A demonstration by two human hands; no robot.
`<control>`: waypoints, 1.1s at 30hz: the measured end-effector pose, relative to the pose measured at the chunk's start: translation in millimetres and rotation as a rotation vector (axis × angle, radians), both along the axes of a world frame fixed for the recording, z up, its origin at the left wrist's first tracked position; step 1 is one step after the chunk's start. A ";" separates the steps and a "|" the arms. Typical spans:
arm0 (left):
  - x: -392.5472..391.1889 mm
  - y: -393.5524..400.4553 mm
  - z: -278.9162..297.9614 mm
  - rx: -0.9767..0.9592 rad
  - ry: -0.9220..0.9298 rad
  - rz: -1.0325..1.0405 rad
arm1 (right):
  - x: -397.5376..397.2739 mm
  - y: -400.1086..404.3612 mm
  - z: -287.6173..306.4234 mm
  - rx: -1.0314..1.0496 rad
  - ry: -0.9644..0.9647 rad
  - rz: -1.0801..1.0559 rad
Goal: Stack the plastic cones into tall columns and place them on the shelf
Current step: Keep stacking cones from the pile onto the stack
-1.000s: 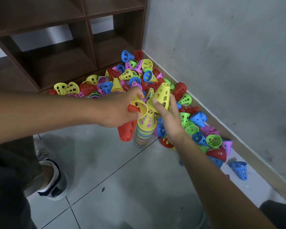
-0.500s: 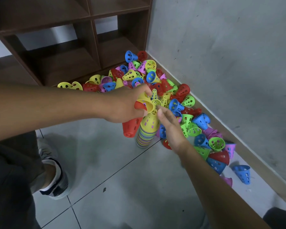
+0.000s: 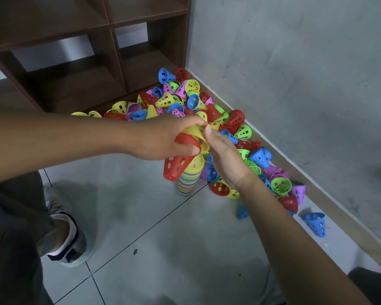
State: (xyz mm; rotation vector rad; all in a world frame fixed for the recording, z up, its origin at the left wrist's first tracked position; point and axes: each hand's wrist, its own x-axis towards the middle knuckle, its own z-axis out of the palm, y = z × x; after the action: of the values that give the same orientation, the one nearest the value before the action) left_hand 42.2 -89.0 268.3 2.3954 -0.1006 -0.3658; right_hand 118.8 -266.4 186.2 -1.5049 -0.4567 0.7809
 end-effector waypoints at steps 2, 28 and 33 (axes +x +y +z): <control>-2.4 0.1 1.0 -0.031 0.007 -0.007 | 0.7 0.1 -0.3 0.028 -0.002 0.033; -1.8 20.7 -3.1 0.038 -0.069 0.426 | -4.6 5.5 -31.9 -0.187 -0.373 -0.123; 3.1 21.7 -0.3 -0.106 -0.061 0.631 | -12.5 10.8 2.1 -0.125 -0.417 -0.018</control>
State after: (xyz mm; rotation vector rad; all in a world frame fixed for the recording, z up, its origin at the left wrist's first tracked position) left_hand 45.4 -67.3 268.0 2.1916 0.5804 0.0111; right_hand 106.2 -255.7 188.3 -1.7936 -0.7131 0.4849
